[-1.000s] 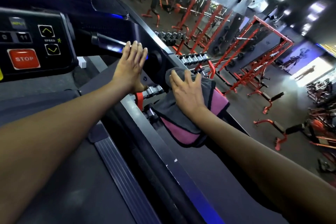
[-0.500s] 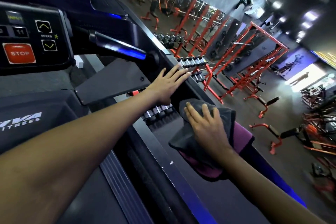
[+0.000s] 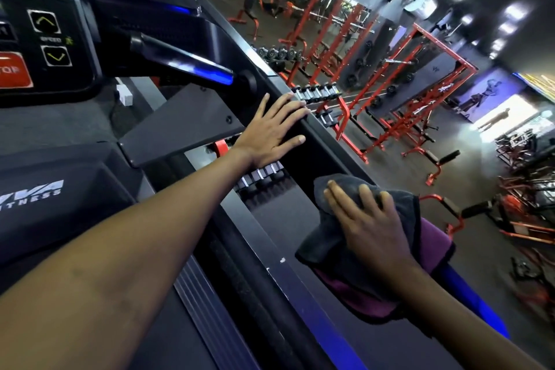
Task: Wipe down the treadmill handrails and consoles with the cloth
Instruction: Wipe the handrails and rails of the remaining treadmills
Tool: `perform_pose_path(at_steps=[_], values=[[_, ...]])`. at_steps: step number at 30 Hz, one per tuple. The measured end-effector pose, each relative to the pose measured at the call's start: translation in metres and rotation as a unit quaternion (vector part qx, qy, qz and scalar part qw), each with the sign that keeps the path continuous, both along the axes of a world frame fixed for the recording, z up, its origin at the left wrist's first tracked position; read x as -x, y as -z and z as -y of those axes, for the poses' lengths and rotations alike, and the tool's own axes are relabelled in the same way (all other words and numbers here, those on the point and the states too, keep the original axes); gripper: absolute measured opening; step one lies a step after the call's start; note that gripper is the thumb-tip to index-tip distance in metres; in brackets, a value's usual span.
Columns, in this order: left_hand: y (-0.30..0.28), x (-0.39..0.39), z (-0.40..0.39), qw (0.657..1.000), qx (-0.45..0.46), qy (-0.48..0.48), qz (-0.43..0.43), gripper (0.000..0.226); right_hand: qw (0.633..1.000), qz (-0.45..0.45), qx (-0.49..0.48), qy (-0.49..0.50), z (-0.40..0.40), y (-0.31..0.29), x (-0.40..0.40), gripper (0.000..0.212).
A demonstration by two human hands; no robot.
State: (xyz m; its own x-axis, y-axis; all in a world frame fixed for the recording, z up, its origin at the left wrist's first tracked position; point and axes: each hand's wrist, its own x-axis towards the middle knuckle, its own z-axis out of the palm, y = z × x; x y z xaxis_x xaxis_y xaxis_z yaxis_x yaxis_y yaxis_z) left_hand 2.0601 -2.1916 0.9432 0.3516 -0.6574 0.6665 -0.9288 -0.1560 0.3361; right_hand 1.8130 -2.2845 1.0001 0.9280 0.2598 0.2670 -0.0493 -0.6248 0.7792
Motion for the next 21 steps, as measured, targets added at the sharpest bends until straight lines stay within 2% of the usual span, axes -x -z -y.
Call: perform_pose_path(at_steps=[4, 8, 12, 17, 21], values=[[0.004, 0.001, 0.005, 0.999, 0.032, -0.002, 0.009, 0.071, 0.999, 0.037, -0.001, 0.026, -0.005, -0.004, -0.017, 0.043], [0.004, 0.000, 0.006, 0.998, 0.052, -0.006, 0.020, 0.060, 0.999, 0.009, 0.018, 0.025, -0.007, 0.006, -0.026, 0.048], [0.006, -0.003, 0.005, 0.998, 0.057, -0.012, 0.033, 0.055, 1.000, -0.007, 0.016, 0.003, 0.000, 0.000, 0.006, 0.048], [0.004, 0.002, 0.009, 0.997, 0.059, -0.039, 0.026, 0.053, 0.996, 0.073, -0.010, 0.058, -0.006, 0.002, 0.000, 0.044], [0.001, 0.002, 0.007, 0.996, 0.049, -0.056, 0.043, 0.052, 0.999, 0.034, 0.008, 0.033, -0.008, 0.015, -0.008, 0.048]])
